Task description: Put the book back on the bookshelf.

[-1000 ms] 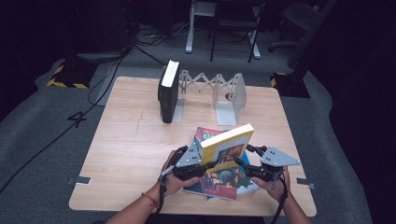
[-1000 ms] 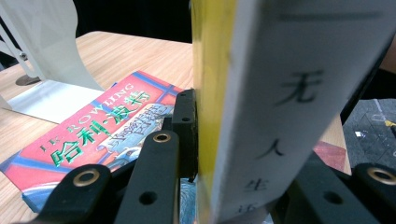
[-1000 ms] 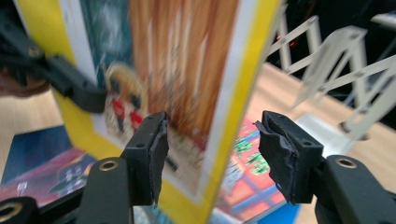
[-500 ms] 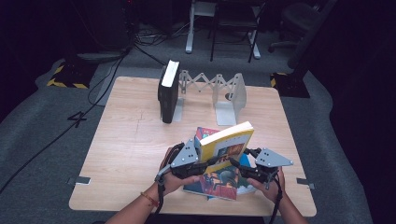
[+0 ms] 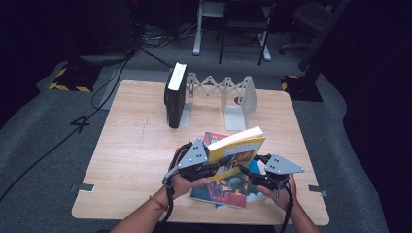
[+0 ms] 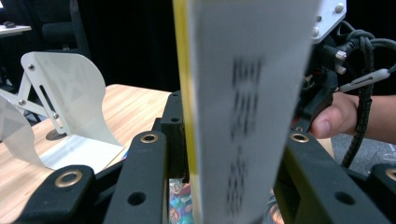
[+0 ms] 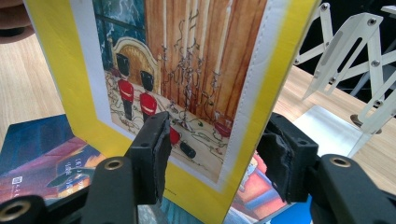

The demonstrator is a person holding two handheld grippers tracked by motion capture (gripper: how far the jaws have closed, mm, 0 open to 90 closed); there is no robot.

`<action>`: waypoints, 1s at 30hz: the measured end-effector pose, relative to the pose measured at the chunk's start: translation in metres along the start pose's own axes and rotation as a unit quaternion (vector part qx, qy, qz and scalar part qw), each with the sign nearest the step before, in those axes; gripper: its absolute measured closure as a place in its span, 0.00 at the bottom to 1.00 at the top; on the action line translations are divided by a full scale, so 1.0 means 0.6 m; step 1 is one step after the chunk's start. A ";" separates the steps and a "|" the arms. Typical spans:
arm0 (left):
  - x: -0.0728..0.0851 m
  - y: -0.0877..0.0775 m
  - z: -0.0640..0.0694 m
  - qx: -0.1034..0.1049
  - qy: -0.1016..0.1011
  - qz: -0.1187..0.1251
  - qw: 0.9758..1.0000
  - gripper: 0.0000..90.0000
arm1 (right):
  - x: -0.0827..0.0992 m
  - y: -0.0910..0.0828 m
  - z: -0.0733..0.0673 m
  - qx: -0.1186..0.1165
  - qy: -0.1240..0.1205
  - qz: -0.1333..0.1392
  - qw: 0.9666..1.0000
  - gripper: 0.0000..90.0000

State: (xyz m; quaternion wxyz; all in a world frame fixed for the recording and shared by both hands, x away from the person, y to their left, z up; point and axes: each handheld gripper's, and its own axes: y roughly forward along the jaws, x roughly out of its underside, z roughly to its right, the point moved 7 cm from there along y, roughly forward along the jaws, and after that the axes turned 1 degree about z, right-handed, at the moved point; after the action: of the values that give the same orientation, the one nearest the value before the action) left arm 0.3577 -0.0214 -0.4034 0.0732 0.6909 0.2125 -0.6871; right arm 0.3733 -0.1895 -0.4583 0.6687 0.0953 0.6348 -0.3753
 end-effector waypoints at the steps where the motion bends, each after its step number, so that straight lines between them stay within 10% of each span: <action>1: 0.000 0.002 0.000 0.001 -0.001 -0.001 1.000 0.74 | 0.000 0.000 0.000 -0.001 0.000 0.000 1.000 0.51; 17: 0.000 0.005 -0.008 0.000 -0.006 -0.005 1.000 0.82 | 0.008 -0.004 0.003 0.001 -0.006 -0.037 0.999 0.38; 30: 0.001 0.002 -0.010 -0.004 -0.007 -0.004 1.000 0.82 | 0.104 -0.107 0.075 0.059 0.066 -0.092 0.992 0.34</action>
State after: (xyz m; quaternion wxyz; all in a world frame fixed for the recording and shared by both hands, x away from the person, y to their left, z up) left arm 0.3634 -0.0199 -0.4042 0.0744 0.6851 0.2178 -0.6912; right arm 0.3628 -0.2857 -0.4851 0.5813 0.1002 0.6601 -0.4651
